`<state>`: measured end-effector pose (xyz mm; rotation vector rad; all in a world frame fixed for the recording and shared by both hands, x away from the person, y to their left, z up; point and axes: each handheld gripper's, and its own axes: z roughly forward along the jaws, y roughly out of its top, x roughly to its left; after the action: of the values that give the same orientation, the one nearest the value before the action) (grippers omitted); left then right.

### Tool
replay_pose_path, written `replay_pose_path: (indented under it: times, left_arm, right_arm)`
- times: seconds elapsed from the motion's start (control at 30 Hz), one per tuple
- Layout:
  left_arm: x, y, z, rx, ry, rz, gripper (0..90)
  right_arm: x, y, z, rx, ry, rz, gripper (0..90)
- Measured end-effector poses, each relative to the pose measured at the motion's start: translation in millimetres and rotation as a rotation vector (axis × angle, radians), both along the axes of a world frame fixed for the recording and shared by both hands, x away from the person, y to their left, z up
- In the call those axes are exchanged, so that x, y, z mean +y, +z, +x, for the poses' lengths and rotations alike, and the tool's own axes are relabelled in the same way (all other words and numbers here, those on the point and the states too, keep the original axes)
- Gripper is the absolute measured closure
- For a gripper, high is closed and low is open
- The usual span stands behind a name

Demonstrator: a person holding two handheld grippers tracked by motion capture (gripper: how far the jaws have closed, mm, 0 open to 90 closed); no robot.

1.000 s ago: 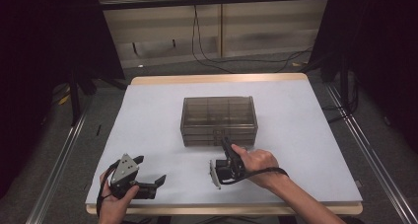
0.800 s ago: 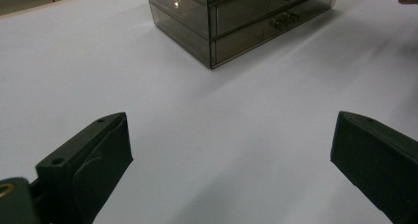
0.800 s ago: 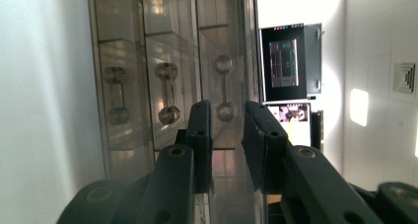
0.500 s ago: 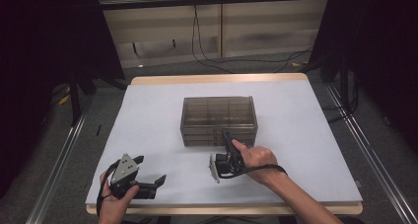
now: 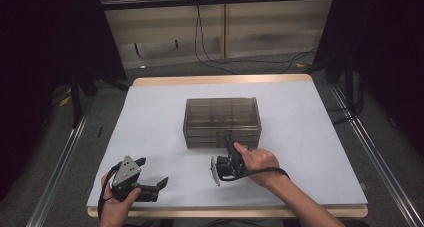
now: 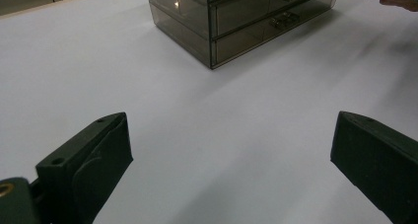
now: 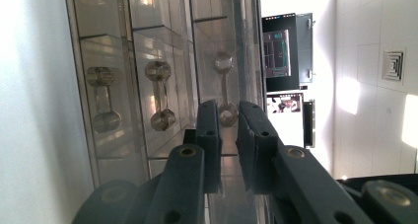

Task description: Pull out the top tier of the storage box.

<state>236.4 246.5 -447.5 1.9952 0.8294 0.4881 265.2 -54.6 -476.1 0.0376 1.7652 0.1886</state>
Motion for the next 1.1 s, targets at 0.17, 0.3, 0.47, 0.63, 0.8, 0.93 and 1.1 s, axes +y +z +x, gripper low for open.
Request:
replay_pose_path:
  times: [0.17,0.3,0.47,0.63,0.8,0.93,1.1]
  left_arm:
    - [-0.3,-0.2,0.0,0.001,0.0,-0.002,1.9]
    - [-0.1,-0.1,0.0,0.001,-0.002,0.001,1.9]
    - [-0.2,-0.2,0.2,0.0,-0.002,0.002,1.9]
    - [-0.2,-0.3,0.2,0.003,-0.001,0.0,1.9]
    - [0.0,0.0,-0.1,0.001,0.003,-0.004,1.9]
    - [0.7,0.7,-0.7,-0.001,0.002,-0.004,1.9]
    - [1.3,1.1,-0.8,-0.005,0.001,-0.005,1.9]
  right_arm:
    - [1.4,-1.1,-0.1,-0.009,-0.006,-0.007,80.7]
    - [2.8,-2.5,-0.4,-0.019,-0.012,-0.001,81.5]
    - [2.9,-1.8,-0.7,-0.014,-0.015,-0.001,81.7]
    - [2.8,-1.5,-1.9,-0.003,-0.025,0.01,81.8]
    - [2.0,-0.4,-3.8,-0.004,-0.01,0.006,81.8]
    - [1.9,0.0,-6.7,0.002,-0.015,0.004,81.7]
    - [1.8,1.1,-8.5,0.001,-0.006,0.001,81.8]
